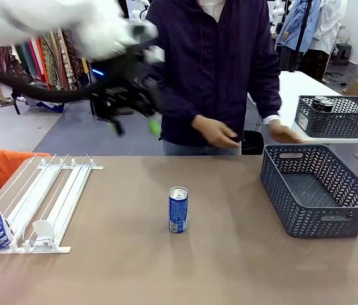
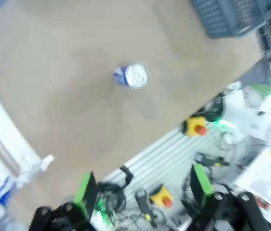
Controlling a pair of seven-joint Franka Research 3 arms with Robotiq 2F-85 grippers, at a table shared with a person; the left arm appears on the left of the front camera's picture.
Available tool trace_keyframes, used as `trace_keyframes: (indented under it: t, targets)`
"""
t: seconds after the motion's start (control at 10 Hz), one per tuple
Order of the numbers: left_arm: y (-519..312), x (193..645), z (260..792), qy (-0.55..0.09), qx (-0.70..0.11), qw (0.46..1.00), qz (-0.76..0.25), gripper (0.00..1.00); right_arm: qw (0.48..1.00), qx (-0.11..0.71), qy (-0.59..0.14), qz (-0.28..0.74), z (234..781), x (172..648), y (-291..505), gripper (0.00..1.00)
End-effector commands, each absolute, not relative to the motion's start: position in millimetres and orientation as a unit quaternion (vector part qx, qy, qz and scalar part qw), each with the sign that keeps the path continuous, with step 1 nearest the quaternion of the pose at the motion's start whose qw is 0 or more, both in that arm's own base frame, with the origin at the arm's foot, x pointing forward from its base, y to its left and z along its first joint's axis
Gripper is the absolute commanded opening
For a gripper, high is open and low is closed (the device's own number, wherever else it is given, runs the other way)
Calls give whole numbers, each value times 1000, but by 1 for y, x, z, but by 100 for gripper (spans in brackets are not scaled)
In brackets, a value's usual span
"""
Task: Retrieve and store the cans from the dispenser.
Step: Pick up one can from the Automatic Can Dispenser and place it in the middle of the table.
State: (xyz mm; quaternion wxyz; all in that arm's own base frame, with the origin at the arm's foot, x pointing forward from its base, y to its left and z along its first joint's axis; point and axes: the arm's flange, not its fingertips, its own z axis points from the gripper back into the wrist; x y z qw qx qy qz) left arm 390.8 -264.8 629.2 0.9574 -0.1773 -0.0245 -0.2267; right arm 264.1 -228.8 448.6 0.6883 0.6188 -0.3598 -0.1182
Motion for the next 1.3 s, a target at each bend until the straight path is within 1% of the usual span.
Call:
trace_keyframes:
  t: [0.0, 0.1, 0.2, 0.3, 0.4, 0.5, 0.6, 0.7, 0.8, 0.9, 1.2]
  targets:
    - [-125, 385, 638, -31, -292, 942, -160, 100, 677, 627, -363, -127, 455, 267, -228, 100]
    - [-51, 374, 648, -46, -372, 919, -121, 100, 677, 627, -363, -127, 455, 267, -228, 100]
    - [19, 353, 646, -84, -433, 896, -60, 100, 677, 627, -363, -127, 455, 267, -228, 100]
    - [87, 325, 625, -135, -488, 861, 43, 100, 677, 627, -363, -127, 455, 267, -228, 100]
    - [129, 300, 599, -164, -553, 813, 83, 100, 677, 627, -363, -127, 455, 267, -228, 100]
    - [153, 284, 569, -169, -593, 778, 115, 100, 677, 627, -363, -127, 455, 267, -228, 100]
    - [163, 279, 542, -159, -618, 757, 139, 100, 677, 627, -363, -127, 455, 267, -228, 100]
    - [170, 285, 525, -122, -631, 752, 146, 100, 677, 627, -363, -127, 455, 267, -228, 100]
    - [165, 294, 527, -68, -626, 769, 106, 100, 677, 627, -363, -127, 455, 267, -228, 100]
    - [191, 261, 531, -135, -606, 768, 159, 100, 677, 627, -363, -127, 455, 267, -228, 100]
    - [191, 261, 531, -135, -606, 768, 159, 100, 677, 627, -363, -127, 455, 267, -228, 100]
